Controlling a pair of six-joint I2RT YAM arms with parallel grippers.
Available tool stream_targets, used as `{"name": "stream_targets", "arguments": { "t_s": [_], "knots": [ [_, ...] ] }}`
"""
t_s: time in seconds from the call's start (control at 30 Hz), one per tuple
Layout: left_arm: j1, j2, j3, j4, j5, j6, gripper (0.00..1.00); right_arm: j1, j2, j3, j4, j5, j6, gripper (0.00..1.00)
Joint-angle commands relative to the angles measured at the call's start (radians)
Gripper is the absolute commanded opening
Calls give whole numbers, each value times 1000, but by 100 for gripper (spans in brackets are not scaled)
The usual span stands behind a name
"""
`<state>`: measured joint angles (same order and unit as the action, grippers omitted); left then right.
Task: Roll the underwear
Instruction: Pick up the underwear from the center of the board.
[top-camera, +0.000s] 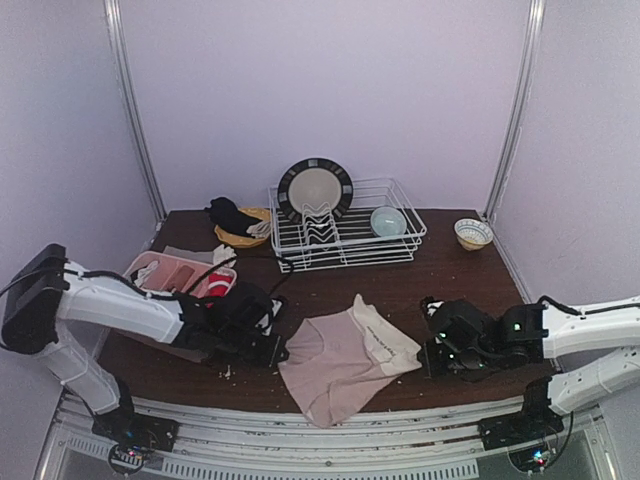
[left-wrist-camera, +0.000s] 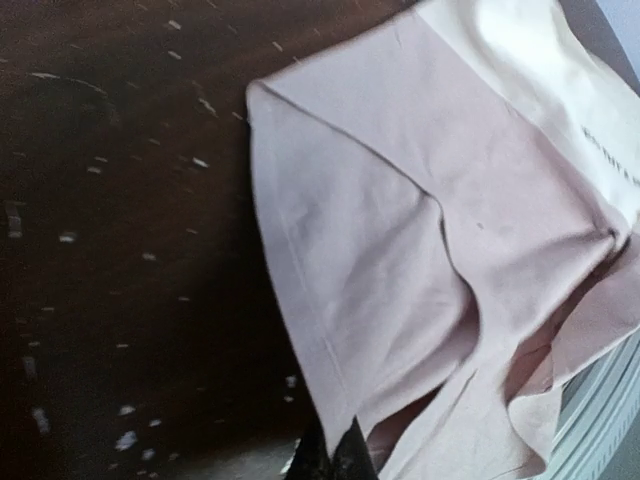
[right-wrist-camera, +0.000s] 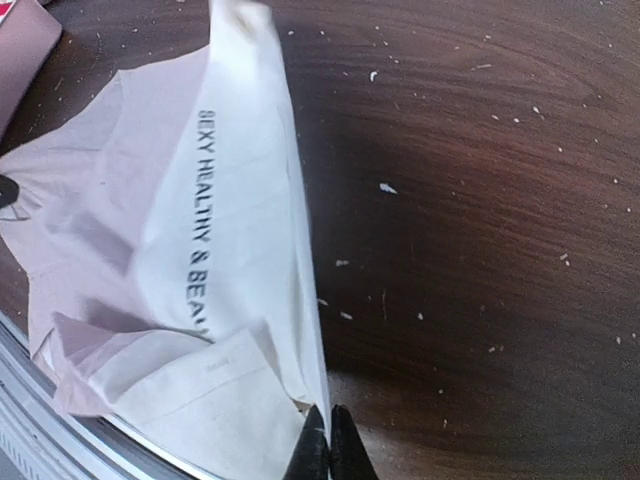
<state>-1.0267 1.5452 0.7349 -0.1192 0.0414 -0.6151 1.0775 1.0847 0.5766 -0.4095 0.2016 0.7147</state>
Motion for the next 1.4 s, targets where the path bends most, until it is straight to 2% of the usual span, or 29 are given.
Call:
{"name": "stream_targets", "arguments": {
  "t_s": [0.0, 0.17, 0.23, 0.27, 0.33, 0.43, 0.53, 0.67, 0.77, 0.83, 0.93, 1.03, 1.23, 1.37],
  "knots": [
    [11, -118, -41, -113, -173, -17, 0, -56, 98, 0, 113, -22, -39, 0],
    [13, -45, -50, -109, -144, -33, 0, -121, 263, -74, 227, -80, 25, 0],
    [13, -9, -29, -118, -136, -32, 0, -120, 290, -80, 240, -103, 38, 19],
    [13, 5, -17, -126, -138, -28, 5, -120, 286, -86, 248, -110, 47, 30],
    [12, 17, 5, -144, -145, -11, 25, -106, 248, -93, 231, -98, 59, 44],
    [11, -22, 19, -171, -170, 5, 47, -61, 131, -74, 129, -22, 62, 54],
    [10, -87, 25, -203, -186, 30, 60, 29, 25, -26, 17, 68, 65, 61],
    [-15, -171, 52, -266, -207, 54, 65, 113, -15, 44, -26, 68, 55, 60],
    [-30, -212, 54, -249, -189, 65, 64, 139, 60, 110, -7, 36, 22, 58],
    [-30, -201, 57, -197, -168, 80, 60, 138, 135, 155, -8, 67, 10, 56],
    [-29, -117, 110, -165, -139, 102, 55, 90, 222, 202, 16, 111, -10, 56],
    [-16, -14, 178, -130, -106, 123, 53, -16, 250, 179, 118, 33, -7, 55],
    [26, 203, 434, -188, -67, 208, 62, -69, 228, 113, 130, 11, 51, 56],
    [33, 338, 608, -253, -96, 269, 64, -72, 191, 21, 160, -46, 109, 57]
  ]
}}
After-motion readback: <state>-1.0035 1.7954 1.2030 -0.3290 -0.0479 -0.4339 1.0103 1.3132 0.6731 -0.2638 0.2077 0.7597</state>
